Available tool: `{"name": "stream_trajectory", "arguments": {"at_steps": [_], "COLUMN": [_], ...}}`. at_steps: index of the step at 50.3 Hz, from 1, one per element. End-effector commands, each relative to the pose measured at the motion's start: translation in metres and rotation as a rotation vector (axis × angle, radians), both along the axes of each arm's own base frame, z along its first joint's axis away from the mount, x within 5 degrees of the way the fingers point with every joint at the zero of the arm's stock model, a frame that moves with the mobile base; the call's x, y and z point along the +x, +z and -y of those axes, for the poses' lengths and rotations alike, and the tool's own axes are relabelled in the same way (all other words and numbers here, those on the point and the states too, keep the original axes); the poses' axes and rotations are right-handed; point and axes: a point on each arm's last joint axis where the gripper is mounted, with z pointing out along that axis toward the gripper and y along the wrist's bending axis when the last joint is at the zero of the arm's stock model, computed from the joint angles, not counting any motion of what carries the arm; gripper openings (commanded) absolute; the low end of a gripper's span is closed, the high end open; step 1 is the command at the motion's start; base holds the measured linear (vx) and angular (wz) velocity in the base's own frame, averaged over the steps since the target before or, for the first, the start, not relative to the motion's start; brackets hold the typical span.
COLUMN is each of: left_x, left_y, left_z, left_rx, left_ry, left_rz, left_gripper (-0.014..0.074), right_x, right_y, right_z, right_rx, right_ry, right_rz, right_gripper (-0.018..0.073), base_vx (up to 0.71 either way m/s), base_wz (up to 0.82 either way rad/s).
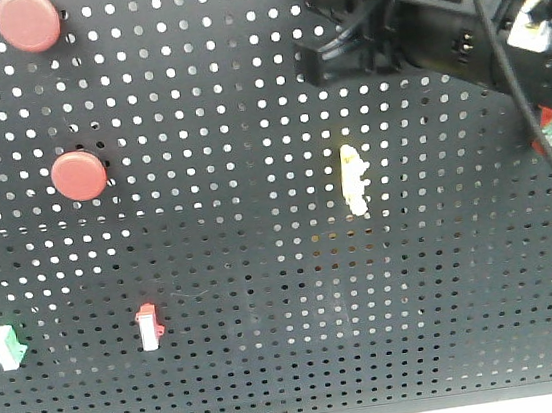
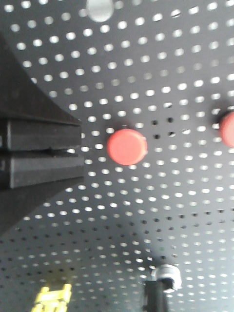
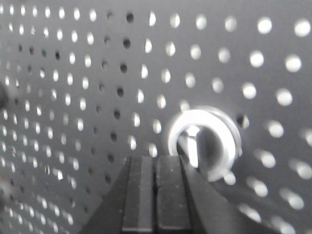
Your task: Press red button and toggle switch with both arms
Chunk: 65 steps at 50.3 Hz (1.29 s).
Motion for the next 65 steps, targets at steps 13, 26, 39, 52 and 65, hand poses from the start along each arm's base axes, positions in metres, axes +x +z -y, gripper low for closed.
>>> {"name": "stream_trajectory", "arguments": {"at_steps": [13,26,39,52,65], "left_x": [-0.008,-0.008,-0.008,-0.008,-0.008], "left_y": [0.018,0.018,0.017,0.017,0.017], "left_z": [-0.002,-0.002,-0.002,-0.002,-0.002], "left_rx": [-0.054,-0.055,-0.054,-0.055,-0.055], "left_ry": [-0.014,-0.015,-0.015,-0.015,-0.015], "left_rz": [0.105,0.108,0.102,0.103,0.103], "left_gripper": [0.0001,0.0001,0.0001,0.0001,0.0001], "right_x": [-0.021,-0.058,-0.074,-0.073,-0.073], "right_y": [0.035,0.037,0.029,0.028,0.028], "right_z": [0.030,0.035,0.044,0.044,0.044], "right_rx": [0.042,0.061,0.058,0.055,0.055], "right_ry": [-0.064,-0.011,-0.012,-0.013,-0.013], "right_rz": [0.147,0.159,0.155,0.146,0.146], "right_gripper": [-0.0003,-0.0003,-0.0003,-0.0003,-0.0003], "base_vx": [0.00,0.00,0.00,0.00,0.00], "base_wz": [0.00,0.00,0.00,0.00,0.00]}}
